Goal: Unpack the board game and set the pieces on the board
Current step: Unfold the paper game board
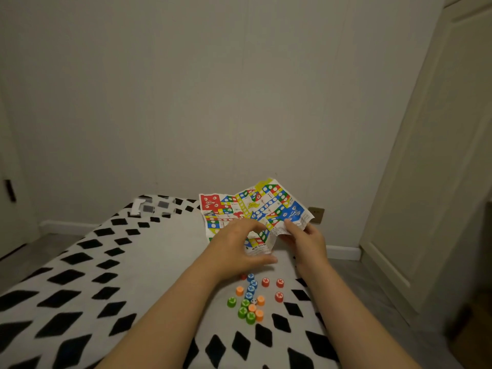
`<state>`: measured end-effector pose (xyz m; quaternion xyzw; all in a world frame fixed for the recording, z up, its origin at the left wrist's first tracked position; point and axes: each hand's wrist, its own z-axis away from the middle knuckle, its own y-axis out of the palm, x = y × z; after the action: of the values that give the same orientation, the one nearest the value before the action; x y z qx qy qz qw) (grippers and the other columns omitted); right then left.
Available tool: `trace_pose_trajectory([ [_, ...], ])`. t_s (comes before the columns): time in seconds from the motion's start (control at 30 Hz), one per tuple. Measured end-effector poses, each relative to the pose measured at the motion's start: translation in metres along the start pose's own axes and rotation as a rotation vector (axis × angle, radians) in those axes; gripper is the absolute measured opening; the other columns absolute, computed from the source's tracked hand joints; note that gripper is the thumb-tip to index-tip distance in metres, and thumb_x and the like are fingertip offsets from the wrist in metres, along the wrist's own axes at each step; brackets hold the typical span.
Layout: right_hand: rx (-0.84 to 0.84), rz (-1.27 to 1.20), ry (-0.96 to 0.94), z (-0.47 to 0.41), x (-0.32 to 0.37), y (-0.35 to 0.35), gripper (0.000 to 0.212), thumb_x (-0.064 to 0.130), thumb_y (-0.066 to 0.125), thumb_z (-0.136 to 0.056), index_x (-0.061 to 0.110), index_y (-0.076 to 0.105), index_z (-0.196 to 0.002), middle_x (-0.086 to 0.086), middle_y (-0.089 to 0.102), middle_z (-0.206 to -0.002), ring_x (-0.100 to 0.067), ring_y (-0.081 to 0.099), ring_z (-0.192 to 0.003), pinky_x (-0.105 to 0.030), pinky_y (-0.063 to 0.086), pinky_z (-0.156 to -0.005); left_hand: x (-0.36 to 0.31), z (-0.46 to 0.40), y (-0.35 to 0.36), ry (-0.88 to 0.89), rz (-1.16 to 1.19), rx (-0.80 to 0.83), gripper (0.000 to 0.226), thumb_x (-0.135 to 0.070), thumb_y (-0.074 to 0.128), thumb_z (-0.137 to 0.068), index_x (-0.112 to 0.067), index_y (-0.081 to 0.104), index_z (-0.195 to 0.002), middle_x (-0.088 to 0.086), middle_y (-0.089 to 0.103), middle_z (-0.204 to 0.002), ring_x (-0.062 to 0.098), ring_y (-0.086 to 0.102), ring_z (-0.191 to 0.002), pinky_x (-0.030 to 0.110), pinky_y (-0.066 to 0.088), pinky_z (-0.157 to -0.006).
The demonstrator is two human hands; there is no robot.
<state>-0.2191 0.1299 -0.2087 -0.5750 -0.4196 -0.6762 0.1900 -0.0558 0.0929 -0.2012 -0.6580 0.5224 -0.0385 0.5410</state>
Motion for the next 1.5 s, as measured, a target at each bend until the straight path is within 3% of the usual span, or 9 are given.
trace_pose_trajectory([
  [0.2,-0.011,-0.131,0.009,0.000,0.011,0.007,0.024,0.030,0.050,-0.095,0.007,0.054,-0.093,-0.010,0.068,-0.077,-0.020,0.068,-0.067,-0.027,0.058,-0.059,0.007,-0.002,-0.004,0.006,-0.043,-0.207,0.018,-0.008,0.055,-0.086,-0.021,0.065,-0.095,-0.006,0.065,-0.101,0.008,0.056,-0.094,0.016,0.044,-0.074],
  [0.3,-0.097,0.041,-0.082,-0.002,0.010,0.004,0.015,0.016,0.045,-0.095,0.005,0.051,-0.103,-0.014,0.066,-0.088,-0.018,0.064,-0.066,-0.022,0.053,-0.053,0.020,-0.004,-0.008,-0.036,-0.015,-0.260,0.017,-0.003,0.055,-0.083,-0.019,0.063,-0.082,-0.005,0.064,-0.093,0.012,0.058,-0.094,0.018,0.045,-0.070],
  [0.5,-0.051,0.276,-0.197,0.006,0.005,0.006,0.009,0.004,0.051,-0.090,0.005,0.052,-0.099,-0.006,0.061,-0.076,-0.011,0.054,-0.059,-0.015,0.046,-0.047,0.029,-0.005,-0.005,-0.103,-0.170,-0.025,0.044,-0.038,0.064,-0.083,-0.024,0.053,-0.123,-0.005,0.050,-0.130,0.013,0.041,-0.122,0.030,0.036,-0.102],
  [0.67,-0.098,0.442,-0.282,0.005,0.001,0.004,0.009,0.007,0.052,-0.090,0.005,0.054,-0.098,-0.008,0.064,-0.089,-0.008,0.059,-0.071,-0.018,0.042,-0.054,0.029,-0.006,-0.006,-0.180,-0.254,-0.038,0.043,-0.044,0.064,-0.081,-0.023,0.055,-0.119,-0.004,0.062,-0.116,0.014,0.056,-0.103,0.029,0.047,-0.088],
  [0.83,-0.157,0.555,-0.413,0.010,0.001,0.003,0.006,0.007,0.052,-0.091,0.009,0.054,-0.096,-0.001,0.057,-0.087,-0.009,0.052,-0.072,-0.010,0.039,-0.055,0.021,-0.004,-0.008,-0.067,-0.375,-0.124,0.015,-0.019,0.049,-0.092,-0.018,0.058,-0.104,0.002,0.066,-0.103,0.019,0.058,-0.092,0.029,0.045,-0.076],
  [1.0,-0.148,0.779,-0.479,0.007,-0.003,0.001,0.046,-0.016,0.049,-0.077,0.011,0.058,-0.112,-0.007,0.050,-0.115,-0.020,0.053,-0.098,-0.011,0.044,-0.079,0.038,0.001,-0.016,-0.104,-0.076,-0.330,0.017,-0.004,0.048,-0.086,-0.015,0.060,-0.083,0.001,0.062,-0.084,0.014,0.052,-0.078,0.021,0.036,-0.060],
  [1.13,-0.066,1.076,-0.452,0.007,-0.007,0.002,0.057,-0.004,0.065,-0.071,0.020,0.056,-0.122,-0.004,0.043,-0.131,-0.023,0.040,-0.122,-0.040,0.035,-0.104,0.053,-0.001,-0.020,-0.019,0.134,-0.391,0.019,0.008,0.052,-0.081,-0.007,0.064,-0.082,0.010,0.067,-0.090,0.025,0.061,-0.087,0.037,0.049,-0.078],
  [1.3,-0.147,1.093,-0.629,0.010,-0.005,0.003,0.010,0.015,0.071,-0.076,0.016,0.065,-0.084,0.002,0.061,-0.113,-0.021,0.050,-0.111,-0.033,0.028,-0.092,0.054,-0.001,-0.022,-0.061,0.132,-0.501,0.031,0.011,0.048,-0.081,-0.011,0.064,-0.095,0.010,0.060,-0.117,0.025,0.052,-0.115,0.027,0.037,-0.095],
  [1.5,-0.157,1.123,-0.872,0.022,0.000,0.016,0.011,0.011,0.067,-0.078,0.020,0.064,-0.083,0.005,0.067,-0.082,-0.016,0.055,-0.081,-0.026,0.025,-0.080,0.018,0.010,-0.020,0.106,-0.031,-0.333,0.076,-0.002,0.056,-0.068,-0.033,0.033,-0.135,-0.012,0.031,-0.141,0.005,0.025,-0.132,0.027,0.015,-0.114],
])
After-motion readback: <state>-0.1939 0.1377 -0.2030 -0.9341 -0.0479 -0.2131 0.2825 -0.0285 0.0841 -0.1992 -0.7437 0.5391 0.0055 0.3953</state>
